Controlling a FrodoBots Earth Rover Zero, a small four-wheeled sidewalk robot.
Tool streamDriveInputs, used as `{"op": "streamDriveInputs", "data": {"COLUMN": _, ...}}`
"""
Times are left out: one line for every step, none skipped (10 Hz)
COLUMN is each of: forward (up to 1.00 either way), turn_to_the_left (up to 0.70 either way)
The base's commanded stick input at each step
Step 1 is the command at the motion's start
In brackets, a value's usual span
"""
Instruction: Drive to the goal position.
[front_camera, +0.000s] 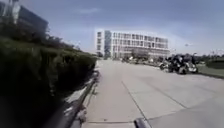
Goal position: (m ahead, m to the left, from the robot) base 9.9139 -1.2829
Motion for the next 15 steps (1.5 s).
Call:
{"op": "streamDriveInputs", "data": {"forward": 0.7, "turn_to_the_left": 0.0}}
{"op": "streamDriveInputs", "data": {"forward": 0.7, "turn_to_the_left": 0.0}}
{"op": "streamDriveInputs", "data": {"forward": 0.7, "turn_to_the_left": 0.0}}
{"op": "streamDriveInputs", "data": {"forward": 0.7, "turn_to_the_left": 0.0}}
{"op": "streamDriveInputs", "data": {"forward": 0.7, "turn_to_the_left": 0.0}}
{"op": "streamDriveInputs", "data": {"forward": 0.7, "turn_to_the_left": 0.0}}
{"op": "streamDriveInputs", "data": {"forward": 0.7, "turn_to_the_left": 0.0}}
{"op": "streamDriveInputs", "data": {"forward": 0.7, "turn_to_the_left": 0.0}}
{"op": "streamDriveInputs", "data": {"forward": 0.7, "turn_to_the_left": 0.0}}
{"op": "streamDriveInputs", "data": {"forward": 0.7, "turn_to_the_left": 0.0}}
{"op": "streamDriveInputs", "data": {"forward": 0.7, "turn_to_the_left": 0.0}}
{"op": "streamDriveInputs", "data": {"forward": 0.7, "turn_to_the_left": 0.0}}
{"op": "streamDriveInputs", "data": {"forward": 0.7, "turn_to_the_left": 0.0}}
{"op": "streamDriveInputs", "data": {"forward": 0.7, "turn_to_the_left": 0.0}}
{"op": "streamDriveInputs", "data": {"forward": 0.7, "turn_to_the_left": 0.0}}
